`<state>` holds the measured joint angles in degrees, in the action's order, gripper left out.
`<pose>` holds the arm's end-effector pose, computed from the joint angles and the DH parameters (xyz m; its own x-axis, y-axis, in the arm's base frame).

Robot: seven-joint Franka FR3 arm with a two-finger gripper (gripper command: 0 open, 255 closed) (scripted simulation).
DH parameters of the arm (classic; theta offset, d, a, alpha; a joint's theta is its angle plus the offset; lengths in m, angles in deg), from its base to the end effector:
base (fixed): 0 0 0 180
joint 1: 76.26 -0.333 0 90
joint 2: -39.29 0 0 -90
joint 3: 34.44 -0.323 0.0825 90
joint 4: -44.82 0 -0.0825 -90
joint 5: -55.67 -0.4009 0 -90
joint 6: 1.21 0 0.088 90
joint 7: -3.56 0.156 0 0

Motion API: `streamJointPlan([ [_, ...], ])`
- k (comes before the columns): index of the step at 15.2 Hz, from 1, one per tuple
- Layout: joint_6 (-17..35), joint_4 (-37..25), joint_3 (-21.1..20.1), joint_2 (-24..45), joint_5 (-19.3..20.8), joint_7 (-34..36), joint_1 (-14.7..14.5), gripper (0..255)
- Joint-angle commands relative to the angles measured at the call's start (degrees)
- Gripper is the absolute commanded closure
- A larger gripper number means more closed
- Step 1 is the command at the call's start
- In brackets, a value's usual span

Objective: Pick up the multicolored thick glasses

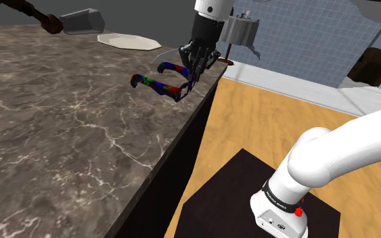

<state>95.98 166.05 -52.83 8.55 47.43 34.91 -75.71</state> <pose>0.3877 0.1691 0.5727 0.9562 -0.2786 0.0901 -0.2767 -0.9604 -0.0336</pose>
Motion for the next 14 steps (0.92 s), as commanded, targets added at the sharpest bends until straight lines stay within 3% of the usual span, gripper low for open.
streamJointPlan([
  [1, -0.76, -0.93, 0.06, 0.18, 0.08, 0.03, 0.05, 255],
  [14, -10.41, -13.86, 0.47, 3.52, 1.17, 0.67, 0.76, 255],
])
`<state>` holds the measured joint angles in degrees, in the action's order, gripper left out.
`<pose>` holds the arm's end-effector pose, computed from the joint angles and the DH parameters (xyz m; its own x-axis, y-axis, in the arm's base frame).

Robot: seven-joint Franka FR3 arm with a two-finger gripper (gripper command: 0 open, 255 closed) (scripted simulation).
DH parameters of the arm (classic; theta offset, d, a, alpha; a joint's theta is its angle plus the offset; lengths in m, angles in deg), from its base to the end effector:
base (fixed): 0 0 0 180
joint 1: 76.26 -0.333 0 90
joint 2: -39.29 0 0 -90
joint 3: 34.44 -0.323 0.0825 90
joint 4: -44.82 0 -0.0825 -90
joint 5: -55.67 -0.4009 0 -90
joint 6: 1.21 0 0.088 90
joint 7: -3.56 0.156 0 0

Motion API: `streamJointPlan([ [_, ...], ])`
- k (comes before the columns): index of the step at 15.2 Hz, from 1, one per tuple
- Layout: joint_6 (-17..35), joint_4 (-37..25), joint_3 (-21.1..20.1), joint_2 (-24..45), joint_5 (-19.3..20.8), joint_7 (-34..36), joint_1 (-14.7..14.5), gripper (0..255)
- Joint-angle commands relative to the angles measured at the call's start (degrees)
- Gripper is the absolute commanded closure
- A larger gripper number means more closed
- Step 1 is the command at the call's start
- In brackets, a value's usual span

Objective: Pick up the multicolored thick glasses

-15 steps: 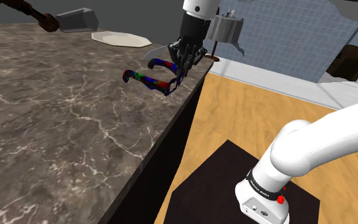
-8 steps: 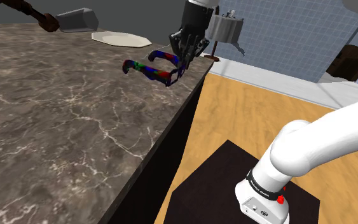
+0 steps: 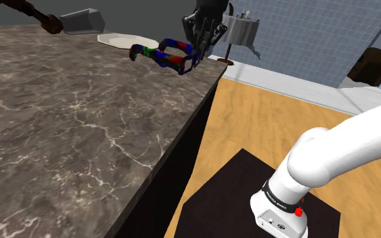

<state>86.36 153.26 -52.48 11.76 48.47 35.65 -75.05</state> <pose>0.3877 0.1707 0.6443 0.9562 -0.2785 0.0901 -0.2765 -0.9604 -0.0339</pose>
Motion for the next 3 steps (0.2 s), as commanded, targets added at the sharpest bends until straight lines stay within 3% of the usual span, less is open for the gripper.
streamJointPlan([
  [1, -1.54, -2.16, 0.12, 0.66, 0.22, 0.0, 0.15, 255],
  [3, -1.65, -2.32, 0.12, 0.71, 0.23, 0.01, 0.16, 255],
])
